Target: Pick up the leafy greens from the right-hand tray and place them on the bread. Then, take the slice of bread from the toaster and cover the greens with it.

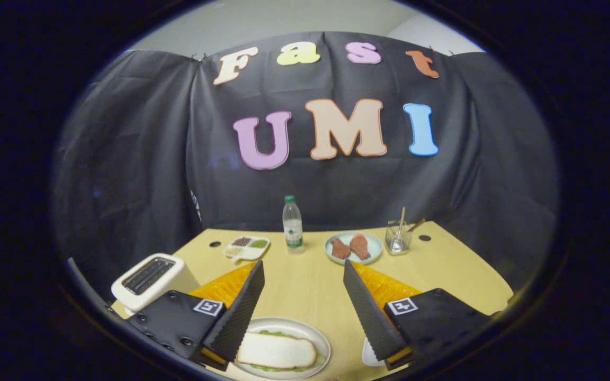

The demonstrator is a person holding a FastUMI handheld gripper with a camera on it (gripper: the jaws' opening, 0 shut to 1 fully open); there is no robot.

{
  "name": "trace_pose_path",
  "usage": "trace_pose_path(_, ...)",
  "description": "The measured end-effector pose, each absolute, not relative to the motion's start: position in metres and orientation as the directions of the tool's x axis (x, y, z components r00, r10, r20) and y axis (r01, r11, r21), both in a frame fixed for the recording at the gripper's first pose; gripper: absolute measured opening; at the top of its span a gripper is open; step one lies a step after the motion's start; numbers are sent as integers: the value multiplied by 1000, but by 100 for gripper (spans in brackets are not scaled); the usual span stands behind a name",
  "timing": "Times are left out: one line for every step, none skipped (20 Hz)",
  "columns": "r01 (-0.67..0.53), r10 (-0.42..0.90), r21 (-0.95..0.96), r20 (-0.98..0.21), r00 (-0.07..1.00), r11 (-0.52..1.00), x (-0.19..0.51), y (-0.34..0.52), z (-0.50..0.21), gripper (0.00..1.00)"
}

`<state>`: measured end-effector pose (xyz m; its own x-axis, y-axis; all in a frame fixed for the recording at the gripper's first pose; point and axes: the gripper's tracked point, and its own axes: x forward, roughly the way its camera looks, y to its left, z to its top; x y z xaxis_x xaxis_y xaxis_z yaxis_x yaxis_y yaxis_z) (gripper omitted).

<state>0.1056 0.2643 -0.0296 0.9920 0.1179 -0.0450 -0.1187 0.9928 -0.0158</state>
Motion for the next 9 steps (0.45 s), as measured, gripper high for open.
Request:
trace_pose_path(-121, 121, -4, -10, 993, 993, 104, 262, -16, 97)
trace_pose_path(-120, 120, 6, 20, 993, 993, 102, 260, -3, 97)
trace_pose_path(-116, 116, 10, 46, 992, 993, 100, 256, 7, 97)
trace_pose_path(-112, 111, 12, 69, 991, 994, 99, 252, 13, 97)
trace_pose_path(-107, 106, 7, 92, 990, 994, 98, 248, 20, 97)
trace_pose_path(-96, 95, 1, 106, 990, 995, 98, 243, 24, 97)
trace_pose_path(-84, 83, -3, 112, 990, 996, 97, 238, 23, 97)
trace_pose_path(-76, 76, -3, 109, 991, 997, 96, 235, 22, 97)
trace_pose_path(-71, 71, -1, 106, 992, 997, 94, 234, 20, 97)
